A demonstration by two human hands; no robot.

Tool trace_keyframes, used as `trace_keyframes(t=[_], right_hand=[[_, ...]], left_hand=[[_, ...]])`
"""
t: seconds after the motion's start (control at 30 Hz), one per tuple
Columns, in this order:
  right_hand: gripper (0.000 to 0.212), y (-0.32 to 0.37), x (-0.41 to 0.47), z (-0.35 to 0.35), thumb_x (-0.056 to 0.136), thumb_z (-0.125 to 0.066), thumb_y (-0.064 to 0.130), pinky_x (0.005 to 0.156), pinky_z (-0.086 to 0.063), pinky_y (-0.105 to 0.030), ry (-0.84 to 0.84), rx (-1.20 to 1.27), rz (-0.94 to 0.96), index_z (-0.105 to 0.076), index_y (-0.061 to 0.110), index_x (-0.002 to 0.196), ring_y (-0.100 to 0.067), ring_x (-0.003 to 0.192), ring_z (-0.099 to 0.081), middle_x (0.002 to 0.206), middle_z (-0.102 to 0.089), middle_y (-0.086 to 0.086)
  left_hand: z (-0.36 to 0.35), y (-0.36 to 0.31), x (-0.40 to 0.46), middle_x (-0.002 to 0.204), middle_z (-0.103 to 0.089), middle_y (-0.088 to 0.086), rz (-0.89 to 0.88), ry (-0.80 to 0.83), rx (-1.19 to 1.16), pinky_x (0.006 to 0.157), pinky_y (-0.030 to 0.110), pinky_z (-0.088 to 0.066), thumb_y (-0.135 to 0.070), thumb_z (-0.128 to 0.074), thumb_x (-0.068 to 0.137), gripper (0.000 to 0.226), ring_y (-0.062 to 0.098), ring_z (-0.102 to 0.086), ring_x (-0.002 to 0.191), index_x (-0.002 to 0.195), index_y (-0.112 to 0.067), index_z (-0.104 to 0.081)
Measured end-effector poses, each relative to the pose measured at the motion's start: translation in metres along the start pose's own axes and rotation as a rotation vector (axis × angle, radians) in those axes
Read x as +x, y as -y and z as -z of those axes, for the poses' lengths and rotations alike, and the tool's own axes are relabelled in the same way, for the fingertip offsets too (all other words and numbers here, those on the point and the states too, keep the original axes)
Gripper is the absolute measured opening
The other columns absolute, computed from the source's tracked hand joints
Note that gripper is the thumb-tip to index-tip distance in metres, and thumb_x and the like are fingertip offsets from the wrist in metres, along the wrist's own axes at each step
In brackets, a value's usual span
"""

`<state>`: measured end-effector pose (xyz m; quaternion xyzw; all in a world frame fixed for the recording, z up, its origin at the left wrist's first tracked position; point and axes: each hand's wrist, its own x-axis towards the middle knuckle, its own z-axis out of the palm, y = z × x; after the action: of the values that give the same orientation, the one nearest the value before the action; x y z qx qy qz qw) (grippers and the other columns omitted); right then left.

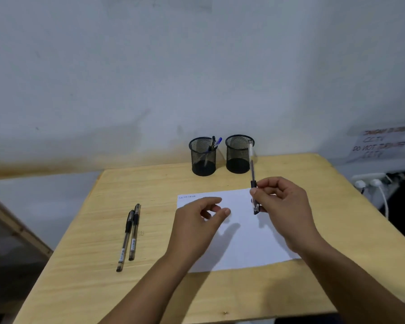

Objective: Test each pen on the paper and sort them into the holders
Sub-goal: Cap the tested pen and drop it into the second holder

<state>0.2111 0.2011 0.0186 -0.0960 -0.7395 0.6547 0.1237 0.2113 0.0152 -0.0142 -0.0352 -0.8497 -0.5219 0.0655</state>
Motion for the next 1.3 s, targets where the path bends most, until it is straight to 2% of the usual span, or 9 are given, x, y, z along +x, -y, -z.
trace_keyframes(t=[0.1,0.23,0.43,0.57,0.73,0.97,1.03,1.17,1.3], right_hand=[[0.007,0.005,0.03,0.02,0.081,-0.076,0.013,0.067,-0.056,-0.041,0.014,-0.158,0.025,-0.072,0.018,0.083,-0.013,0.054,-0.061,0.061,-0.065,0.005],[0.007,0.012,0.081,0.039,0.078,-0.072,0.017,0.071,-0.059,-0.044,0.032,-0.369,0.048,-0.075,0.024,0.076,-0.017,0.061,-0.059,0.061,-0.062,0.006],[0.012,0.029,0.15,0.034,0.08,-0.066,0.014,0.055,-0.039,-0.017,0.06,-0.6,0.18,-0.075,0.022,0.08,-0.002,0.064,-0.058,0.073,-0.068,0.007],[0.015,0.034,0.187,0.017,0.082,-0.062,0.014,0.057,-0.042,-0.021,0.13,-0.738,0.236,-0.077,0.017,0.085,-0.014,0.074,-0.062,0.079,-0.07,0.003],[0.012,0.02,0.215,-0.012,0.08,-0.063,0.012,0.07,-0.048,-0.026,0.196,-0.821,0.272,-0.074,0.014,0.085,-0.024,0.087,-0.067,0.09,-0.073,-0.007],[0.006,0.006,0.228,-0.028,0.081,-0.064,0.012,0.071,-0.044,-0.028,0.212,-0.873,0.304,-0.067,0.017,0.078,-0.029,0.092,-0.063,0.091,-0.07,-0.012],[0.003,0.002,0.228,-0.026,0.083,-0.067,0.017,0.072,-0.045,-0.028,0.224,-0.876,0.315,-0.069,0.015,0.084,-0.03,0.095,-0.064,0.093,-0.071,-0.011],[0.027,0.0,0.218,-0.015,0.086,-0.07,0.03,0.086,-0.047,-0.033,0.202,-0.855,0.345,-0.071,0.016,0.109,-0.03,0.108,-0.061,0.113,-0.068,-0.01],[0.025,-0.001,0.192,-0.001,0.086,-0.069,0.026,0.088,-0.04,-0.031,0.069,-0.753,0.396,-0.068,0.019,0.111,-0.028,0.109,-0.06,0.117,-0.062,-0.01]], left_hand=[[-0.013,-0.005,0.036,0.088,-0.071,-0.017,0.039,0.024,0.002,0.067,0.012,-0.047,-0.037,-0.076,0.084,0.031,-0.004,-0.062,0.075,0.113,-0.03,-0.07],[-0.04,-0.012,0.087,0.096,-0.069,-0.012,0.06,0.024,0.058,0.063,0.017,-0.044,-0.043,-0.077,0.081,0.042,0.002,-0.064,0.076,0.118,-0.026,-0.068],[-0.081,-0.02,0.148,0.104,-0.067,-0.006,0.133,-0.03,0.112,0.076,0.024,-0.041,-0.044,-0.077,0.077,0.051,0.013,-0.062,0.1,0.12,-0.019,-0.065],[-0.1,-0.02,0.17,0.08,-0.06,-0.015,0.184,-0.082,0.136,0.069,0.025,-0.041,-0.044,-0.077,0.075,0.04,0.014,-0.061,0.084,0.107,-0.023,-0.067],[-0.112,-0.011,0.181,0.104,-0.07,-0.002,0.214,-0.155,0.144,0.074,0.028,-0.046,-0.047,-0.077,0.073,0.047,0.02,-0.066,0.098,0.111,-0.024,-0.061],[-0.116,-0.007,0.183,0.101,-0.071,-0.004,0.206,-0.212,0.178,0.075,0.03,-0.049,-0.049,-0.073,0.079,0.043,0.02,-0.067,0.095,0.111,-0.024,-0.062],[-0.116,-0.005,0.182,0.101,-0.071,-0.004,0.207,-0.21,0.181,0.077,0.03,-0.049,-0.048,-0.073,0.08,0.044,0.02,-0.066,0.097,0.114,-0.023,-0.061],[-0.112,-0.006,0.177,0.109,-0.071,-0.003,0.199,-0.171,0.193,0.079,0.029,-0.048,-0.046,-0.071,0.083,0.047,0.02,-0.066,0.103,0.122,-0.022,-0.06],[-0.09,-0.005,0.156,0.105,-0.069,-0.009,0.143,-0.06,0.224,0.085,0.034,-0.053,-0.046,-0.069,0.085,0.049,0.017,-0.066,0.099,0.129,-0.026,-0.058]])
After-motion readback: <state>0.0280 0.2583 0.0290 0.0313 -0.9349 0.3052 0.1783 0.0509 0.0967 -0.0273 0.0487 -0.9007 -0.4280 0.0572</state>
